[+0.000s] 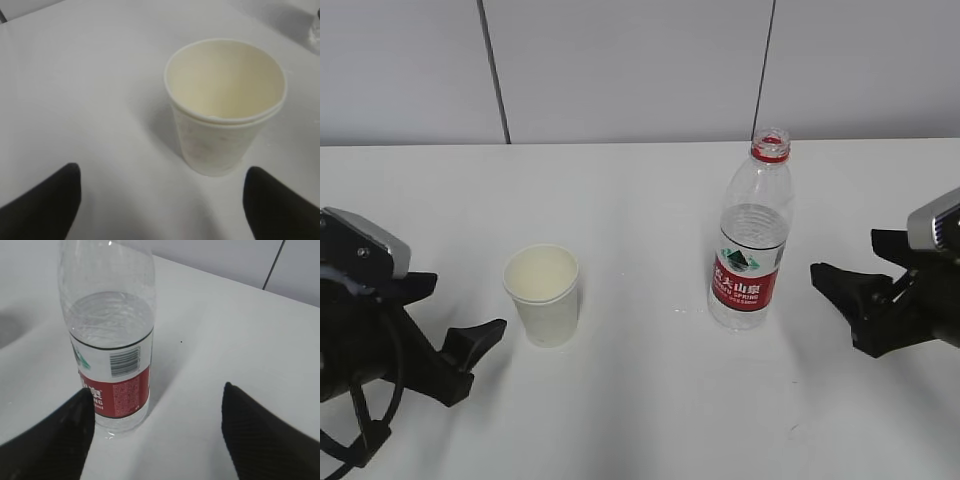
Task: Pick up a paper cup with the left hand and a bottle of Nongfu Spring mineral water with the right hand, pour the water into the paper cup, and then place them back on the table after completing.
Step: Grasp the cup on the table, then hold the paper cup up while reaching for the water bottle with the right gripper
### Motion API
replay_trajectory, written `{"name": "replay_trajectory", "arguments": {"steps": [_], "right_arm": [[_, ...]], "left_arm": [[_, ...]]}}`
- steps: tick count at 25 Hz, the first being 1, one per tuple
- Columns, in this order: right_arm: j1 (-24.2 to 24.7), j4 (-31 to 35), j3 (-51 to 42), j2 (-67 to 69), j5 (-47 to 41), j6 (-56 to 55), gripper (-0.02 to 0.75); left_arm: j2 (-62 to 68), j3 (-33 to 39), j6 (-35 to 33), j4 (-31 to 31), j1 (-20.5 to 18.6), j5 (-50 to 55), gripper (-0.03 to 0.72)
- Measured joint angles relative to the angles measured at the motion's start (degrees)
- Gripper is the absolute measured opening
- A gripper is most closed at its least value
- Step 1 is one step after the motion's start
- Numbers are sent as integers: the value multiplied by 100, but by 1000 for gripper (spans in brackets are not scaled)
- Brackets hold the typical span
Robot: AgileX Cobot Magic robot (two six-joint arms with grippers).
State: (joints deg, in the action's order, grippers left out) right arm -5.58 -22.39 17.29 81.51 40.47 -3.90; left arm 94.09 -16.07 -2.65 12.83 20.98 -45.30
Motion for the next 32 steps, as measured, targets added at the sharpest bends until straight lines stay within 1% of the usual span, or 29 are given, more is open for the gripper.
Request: {"name": "replay_trajectory", "arguments": {"steps": [2, 5, 7, 9, 14, 24, 32], "right_arm": [[0, 0, 0, 82, 107, 0, 587], [0, -13, 0, 220, 263, 0, 587], [0, -27, 0, 279, 346, 0, 587], [0, -39, 0, 290, 420, -10, 587], [0, -50, 0, 290, 574, -10, 587], [0, -134, 0, 290, 595, -10, 587], [0, -188, 0, 290, 666, -10, 587]], "left_arm": [[234, -6, 212, 186, 0, -348, 608], [701, -17, 417, 563, 0, -1169, 608], [1046, -33, 457, 635, 0, -1712, 605], [1371, -132, 472, 685, 0, -1904, 598], [1823, -475, 492, 864, 0, -1975, 593], [1999, -1030, 530, 944, 0, -1980, 589], [2125, -1100, 591, 962, 0, -1982, 576]]}}
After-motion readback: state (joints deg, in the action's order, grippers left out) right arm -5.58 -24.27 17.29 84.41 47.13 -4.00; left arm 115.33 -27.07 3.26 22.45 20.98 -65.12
